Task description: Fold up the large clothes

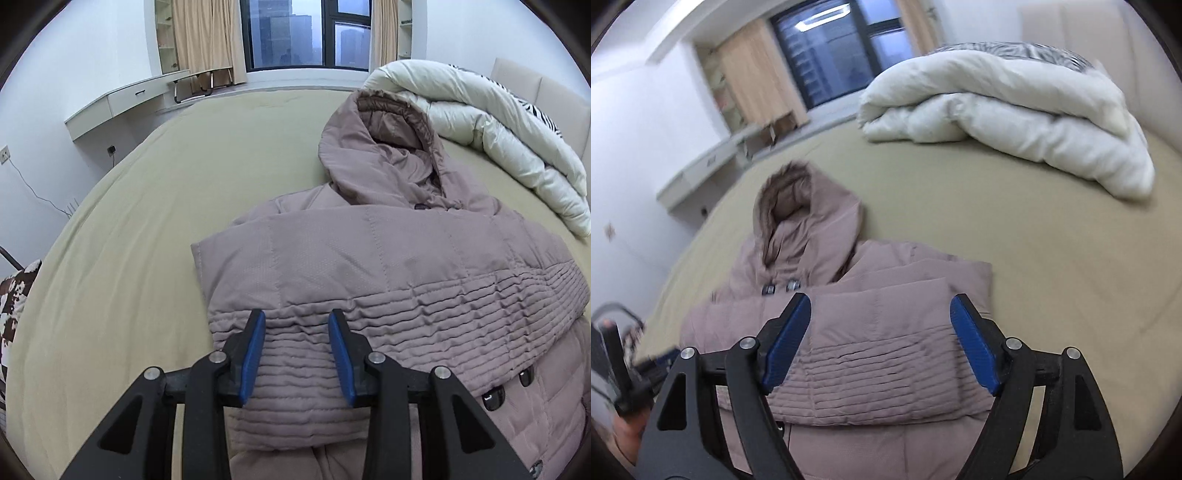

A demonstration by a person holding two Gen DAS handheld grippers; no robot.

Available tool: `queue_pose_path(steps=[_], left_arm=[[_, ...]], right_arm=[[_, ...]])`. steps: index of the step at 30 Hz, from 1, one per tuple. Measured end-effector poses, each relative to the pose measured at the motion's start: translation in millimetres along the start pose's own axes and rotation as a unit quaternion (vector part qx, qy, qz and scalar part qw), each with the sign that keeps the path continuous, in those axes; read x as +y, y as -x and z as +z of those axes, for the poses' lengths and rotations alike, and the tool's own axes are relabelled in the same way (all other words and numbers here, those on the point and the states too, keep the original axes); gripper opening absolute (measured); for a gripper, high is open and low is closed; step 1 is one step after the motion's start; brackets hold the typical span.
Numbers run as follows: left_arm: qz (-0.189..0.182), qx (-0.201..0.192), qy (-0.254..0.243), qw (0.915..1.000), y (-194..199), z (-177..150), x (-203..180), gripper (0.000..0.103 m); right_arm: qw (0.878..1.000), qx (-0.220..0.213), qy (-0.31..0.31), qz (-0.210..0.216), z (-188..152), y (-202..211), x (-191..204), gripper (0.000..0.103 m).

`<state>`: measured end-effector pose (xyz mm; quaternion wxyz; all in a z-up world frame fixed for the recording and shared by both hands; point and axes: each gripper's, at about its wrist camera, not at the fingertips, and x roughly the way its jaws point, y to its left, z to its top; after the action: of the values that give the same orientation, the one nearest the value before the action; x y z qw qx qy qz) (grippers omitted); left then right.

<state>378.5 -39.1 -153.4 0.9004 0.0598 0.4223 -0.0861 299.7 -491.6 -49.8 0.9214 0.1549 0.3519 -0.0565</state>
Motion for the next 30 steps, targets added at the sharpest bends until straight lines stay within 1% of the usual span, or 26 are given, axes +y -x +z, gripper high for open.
queue_pose_path(steps=[1, 2, 3, 4, 5, 6, 7, 8, 11, 12, 13, 15, 16, 17, 18, 19, 20, 22, 24, 25, 26, 28, 29, 30], left_arm=[[0.002, 0.020, -0.005, 0.9998, -9, 0, -3, 0.039], [0.006, 0.033, -0.011, 0.9994, -17, -1, -5, 0.040], [0.011, 0.032, -0.017, 0.9993, -19, -2, -6, 0.041], [0.016, 0.034, -0.024, 0.9990, -21, -3, -8, 0.041], [0.020, 0.038, -0.034, 0.9985, -22, -2, -10, 0.041], [0.024, 0.043, -0.042, 0.9979, -23, -1, -12, 0.041], [0.025, 0.047, -0.043, 0.9977, -23, 0, -12, 0.041], [0.023, 0.050, -0.042, 0.9976, -23, 1, -11, 0.041], [0.022, 0.054, -0.040, 0.9975, -23, 2, -11, 0.041], [0.024, 0.053, -0.041, 0.9974, -23, 2, -11, 0.042], [0.025, 0.053, -0.042, 0.9974, -24, 1, -12, 0.042], [0.029, 0.054, -0.043, 0.9972, -27, 2, -15, 0.042], [0.030, 0.055, -0.043, 0.9971, -27, 3, -16, 0.042], [0.030, 0.055, -0.043, 0.9971, -28, 3, -16, 0.042], [0.030, 0.055, -0.043, 0.9971, -27, 3, -16, 0.042], [0.029, 0.054, -0.043, 0.9972, -27, 2, -16, 0.042], [0.028, 0.054, -0.044, 0.9972, -26, 2, -16, 0.042], [0.024, 0.054, -0.042, 0.9974, -25, 2, -15, 0.041], [0.012, 0.060, -0.033, 0.9976, -21, 5, -9, 0.041], [0.003, 0.065, -0.026, 0.9975, -16, 8, -5, 0.041], [-0.011, 0.065, -0.016, 0.9977, -10, 12, -1, 0.041], [-0.026, 0.054, -0.001, 0.9982, 2, 23, 6, 0.048], [-0.034, 0.043, 0.006, 0.9985, 5, 33, 8, 0.058], [-0.043, 0.035, 0.012, 0.9984, 5, 45, 9, 0.066]], right_arm=[[1.000, 0.014, 0.021, -0.002, -2, -10, 11, 0.078], [0.999, 0.029, 0.042, -0.016, -7, -22, 20, 0.078], [0.997, 0.047, 0.059, -0.033, -13, -35, 26, 0.078], [0.993, 0.080, 0.069, -0.048, -22, -55, 28, 0.078], [0.988, 0.122, 0.070, -0.059, -35, -78, 27, 0.078], [0.987, 0.123, 0.079, -0.064, -45, -86, 28, 0.079], [0.987, 0.100, 0.103, -0.071, -53, -86, 31, 0.079], [0.986, 0.094, 0.116, -0.078, -56, -84, 35, 0.079], [0.986, 0.104, 0.101, -0.082, -49, -76, 38, 0.077], [0.989, 0.089, 0.088, -0.084, -43, -66, 39, 0.076], [0.991, 0.062, 0.084, -0.080, -37, -54, 41, 0.076], [0.991, 0.030, 0.096, -0.085, -30, -40, 47, 0.076], [0.990, 0.032, 0.106, -0.087, -28, -42, 50, 0.077], [0.989, 0.045, 0.111, -0.087, -29, -47, 51, 0.077], [0.988, 0.065, 0.113, -0.088, -31, -58, 51, 0.077], [0.985, 0.093, 0.111, -0.093, -37, -74, 47, 0.080], [0.983, 0.108, 0.111, -0.095, -44, -86, 43, 0.084], [0.985, 0.085, 0.119, -0.092, -52, -87, 43, 0.087], [0.984, 0.098, 0.114, -0.092, -46, -86, 45, 0.087], [0.987, 0.096, 0.099, -0.086, -39, -81, 44, 0.087], [0.992, 0.073, 0.078, -0.074, -31, -70, 42, 0.087], [0.997, 0.018, 0.053, -0.052, -11, -52, 39, 0.087], [0.998, 0.006, 0.046, -0.045, 0, -49, 37, 0.087], [0.999, 0.005, 0.036, -0.037, 14, -52, 36, 0.087]])
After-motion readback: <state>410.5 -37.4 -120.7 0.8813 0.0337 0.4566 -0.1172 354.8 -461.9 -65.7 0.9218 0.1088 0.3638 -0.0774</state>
